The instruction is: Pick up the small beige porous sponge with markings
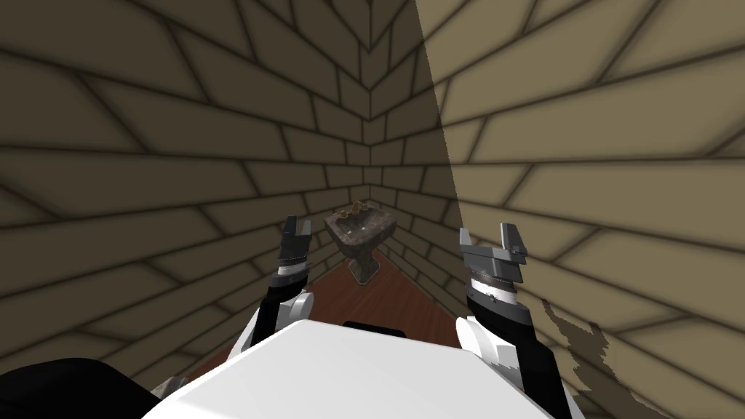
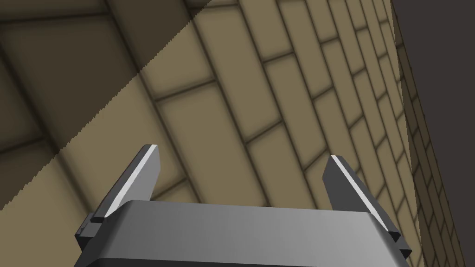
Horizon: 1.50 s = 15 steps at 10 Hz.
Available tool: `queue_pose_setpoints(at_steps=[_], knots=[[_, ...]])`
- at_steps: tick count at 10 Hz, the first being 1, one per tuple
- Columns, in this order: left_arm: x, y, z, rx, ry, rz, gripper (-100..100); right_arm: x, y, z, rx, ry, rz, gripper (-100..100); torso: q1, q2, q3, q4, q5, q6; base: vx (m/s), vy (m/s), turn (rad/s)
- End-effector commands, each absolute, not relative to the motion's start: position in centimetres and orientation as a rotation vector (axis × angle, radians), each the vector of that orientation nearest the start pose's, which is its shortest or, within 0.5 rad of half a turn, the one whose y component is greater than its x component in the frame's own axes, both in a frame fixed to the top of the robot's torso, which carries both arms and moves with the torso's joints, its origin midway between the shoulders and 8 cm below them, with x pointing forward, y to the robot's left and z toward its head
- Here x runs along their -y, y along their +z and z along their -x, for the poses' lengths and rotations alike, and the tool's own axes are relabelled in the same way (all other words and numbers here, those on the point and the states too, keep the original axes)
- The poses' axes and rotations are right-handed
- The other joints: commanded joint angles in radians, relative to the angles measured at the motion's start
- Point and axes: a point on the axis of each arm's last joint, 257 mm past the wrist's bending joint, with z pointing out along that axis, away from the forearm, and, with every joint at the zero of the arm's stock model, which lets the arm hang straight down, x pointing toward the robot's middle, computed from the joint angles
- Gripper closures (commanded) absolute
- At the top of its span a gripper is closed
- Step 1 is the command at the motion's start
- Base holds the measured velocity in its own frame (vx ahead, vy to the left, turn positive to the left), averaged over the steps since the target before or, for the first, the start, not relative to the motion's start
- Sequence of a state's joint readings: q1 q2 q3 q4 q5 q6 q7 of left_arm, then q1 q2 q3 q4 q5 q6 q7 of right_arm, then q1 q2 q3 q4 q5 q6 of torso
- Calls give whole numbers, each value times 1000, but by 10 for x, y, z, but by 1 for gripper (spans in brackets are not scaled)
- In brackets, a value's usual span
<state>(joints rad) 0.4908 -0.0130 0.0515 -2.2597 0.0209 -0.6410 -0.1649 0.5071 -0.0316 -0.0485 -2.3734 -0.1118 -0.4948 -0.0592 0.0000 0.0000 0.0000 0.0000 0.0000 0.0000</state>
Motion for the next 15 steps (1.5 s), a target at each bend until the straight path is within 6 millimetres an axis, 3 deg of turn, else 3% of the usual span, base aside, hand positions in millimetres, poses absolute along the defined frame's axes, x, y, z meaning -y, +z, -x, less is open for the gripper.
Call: queue_pose_setpoints(at_steps=[1, 5, 7, 11, 15], knots=[[-291, 42, -323, -563, -1136, 498, -100, 299, 64, -320, -498, 1402, -646, 0, 0, 0, 0, 0, 0, 0, 2, 1, -21], [-282, 24, -340, -672, -1125, 470, -100, 299, 64, -320, -498, 1402, -646, 0, 1, -1, 0, 0, 0, 0, 7, 5, -40], [-276, -4, -363, -790, -1096, 470, -100, 299, 64, -320, -498, 1402, -646, 0, 1, -1, -1, 0, 0, 0, 18, 11, -114], [-273, -37, -386, -908, -1054, 481, -100, 299, 64, -320, -498, 1402, -646, 0, 1, -1, -1, 0, 0, 0, 15, 11, -73], [-274, -83, -412, -1062, -983, 493, -100, 299, 64, -320, -498, 1402, -646, 0, 1, -1, -1, 0, 0, 0, 15, 11, -91]])
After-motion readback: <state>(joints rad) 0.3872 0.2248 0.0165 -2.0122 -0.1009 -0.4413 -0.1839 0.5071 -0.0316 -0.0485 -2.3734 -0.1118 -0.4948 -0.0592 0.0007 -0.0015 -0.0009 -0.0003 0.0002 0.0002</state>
